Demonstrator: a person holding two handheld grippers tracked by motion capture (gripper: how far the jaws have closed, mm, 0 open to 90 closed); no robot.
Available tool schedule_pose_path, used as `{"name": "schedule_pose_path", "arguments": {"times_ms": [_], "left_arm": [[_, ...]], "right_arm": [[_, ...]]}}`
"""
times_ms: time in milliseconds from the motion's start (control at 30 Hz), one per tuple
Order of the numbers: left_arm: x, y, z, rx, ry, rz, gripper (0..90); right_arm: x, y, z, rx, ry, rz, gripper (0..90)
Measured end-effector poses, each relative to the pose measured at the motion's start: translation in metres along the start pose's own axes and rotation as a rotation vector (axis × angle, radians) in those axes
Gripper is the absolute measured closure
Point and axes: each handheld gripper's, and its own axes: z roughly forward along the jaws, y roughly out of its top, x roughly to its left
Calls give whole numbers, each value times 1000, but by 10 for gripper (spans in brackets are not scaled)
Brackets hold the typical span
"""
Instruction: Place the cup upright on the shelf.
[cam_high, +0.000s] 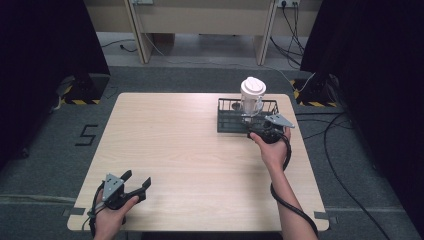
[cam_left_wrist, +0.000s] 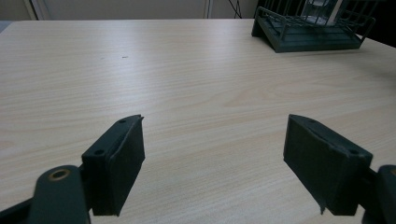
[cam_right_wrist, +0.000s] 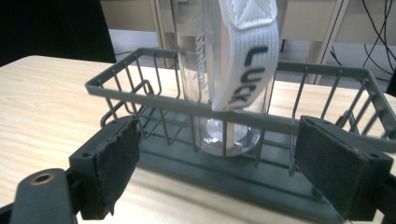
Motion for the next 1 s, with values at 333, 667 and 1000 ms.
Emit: {"name": "schedule_pose_path", "arguments": {"times_ms": [333, 667, 1000], "left_arm": [[0, 0, 0, 5, 2, 4, 198], [-1, 0, -1, 3, 2, 5, 198], [-1, 0, -1, 1, 4, 5, 198]], "right_arm": [[0, -19, -20, 14, 8, 6, 156], [2, -39, -37, 28, 19, 3, 158], [5, -53, -52, 33, 28, -11, 160]]}}
